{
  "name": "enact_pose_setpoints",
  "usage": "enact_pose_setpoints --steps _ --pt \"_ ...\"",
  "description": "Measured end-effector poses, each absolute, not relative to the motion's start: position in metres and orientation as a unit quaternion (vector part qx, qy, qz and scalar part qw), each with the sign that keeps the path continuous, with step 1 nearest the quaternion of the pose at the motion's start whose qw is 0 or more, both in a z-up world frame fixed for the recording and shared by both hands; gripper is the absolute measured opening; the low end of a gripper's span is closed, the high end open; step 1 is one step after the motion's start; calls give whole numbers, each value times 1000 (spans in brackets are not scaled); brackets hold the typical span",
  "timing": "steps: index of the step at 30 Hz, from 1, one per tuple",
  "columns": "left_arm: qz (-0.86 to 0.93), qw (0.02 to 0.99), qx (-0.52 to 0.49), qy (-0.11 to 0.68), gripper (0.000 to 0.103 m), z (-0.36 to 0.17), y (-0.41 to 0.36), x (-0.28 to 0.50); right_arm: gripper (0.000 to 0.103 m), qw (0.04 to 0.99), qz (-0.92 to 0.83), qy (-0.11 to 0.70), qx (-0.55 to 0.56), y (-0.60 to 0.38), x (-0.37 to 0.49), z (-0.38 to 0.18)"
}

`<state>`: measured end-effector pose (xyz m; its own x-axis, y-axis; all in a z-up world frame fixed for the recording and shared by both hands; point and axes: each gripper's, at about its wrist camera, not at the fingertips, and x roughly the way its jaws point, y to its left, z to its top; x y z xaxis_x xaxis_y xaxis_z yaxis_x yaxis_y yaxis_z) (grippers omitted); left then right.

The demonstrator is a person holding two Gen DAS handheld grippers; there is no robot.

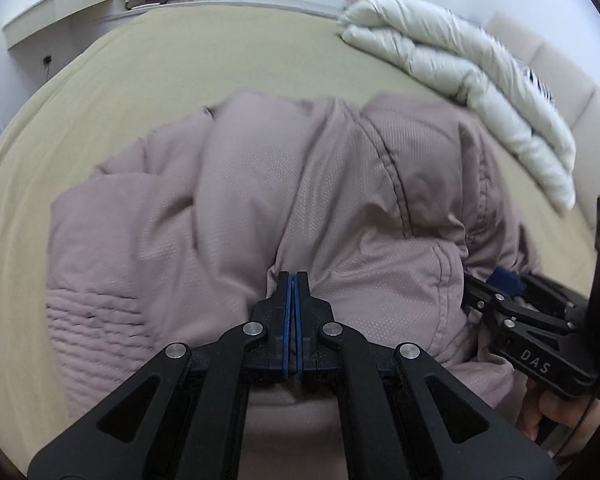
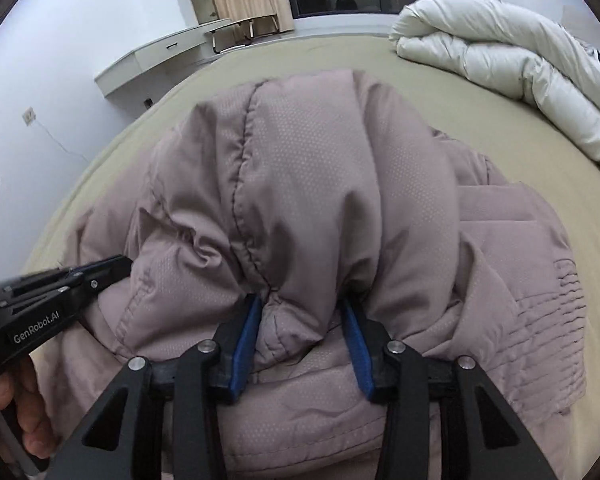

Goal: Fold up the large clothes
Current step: 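Fold the hood down onto the coat body with both grippers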

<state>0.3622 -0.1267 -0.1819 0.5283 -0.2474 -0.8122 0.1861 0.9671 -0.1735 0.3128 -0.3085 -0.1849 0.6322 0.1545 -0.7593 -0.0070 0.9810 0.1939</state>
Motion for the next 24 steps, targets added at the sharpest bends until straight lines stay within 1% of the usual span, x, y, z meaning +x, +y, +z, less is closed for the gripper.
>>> enact_pose_setpoints --steps 1,3,6,9,11,13,15,17,20,24 --pt "-129 884 -48 447 0 -167 -120 357 44 905 44 411 101 -315 309 -171" --pt "-130 903 -44 408 0 -142 -120 347 44 926 44 360 106 -321 302 -141" --pt "-154 909 -50 384 0 -120 -128 349 44 939 38 322 111 -332 313 -108" --pt "-163 907 -26 386 0 -121 -146 358 36 940 33 324 104 -332 351 -100" --pt "-153 893 -16 423 0 -135 -153 371 34 931 36 349 101 -331 380 -111" --pt "-134 870 -23 473 0 -169 -151 390 34 911 33 398 101 -331 401 -138" --pt "-133 860 -46 490 0 -196 -141 393 33 894 27 441 73 -324 417 -170" --pt "-130 861 -40 490 0 -204 -141 394 33 906 17 421 34 -318 412 -190" --pt "-127 861 -21 491 0 -209 -145 396 33 917 6 399 14 -315 402 -199" --pt "-131 858 -31 495 0 -216 -143 407 33 912 10 410 18 -319 402 -196"
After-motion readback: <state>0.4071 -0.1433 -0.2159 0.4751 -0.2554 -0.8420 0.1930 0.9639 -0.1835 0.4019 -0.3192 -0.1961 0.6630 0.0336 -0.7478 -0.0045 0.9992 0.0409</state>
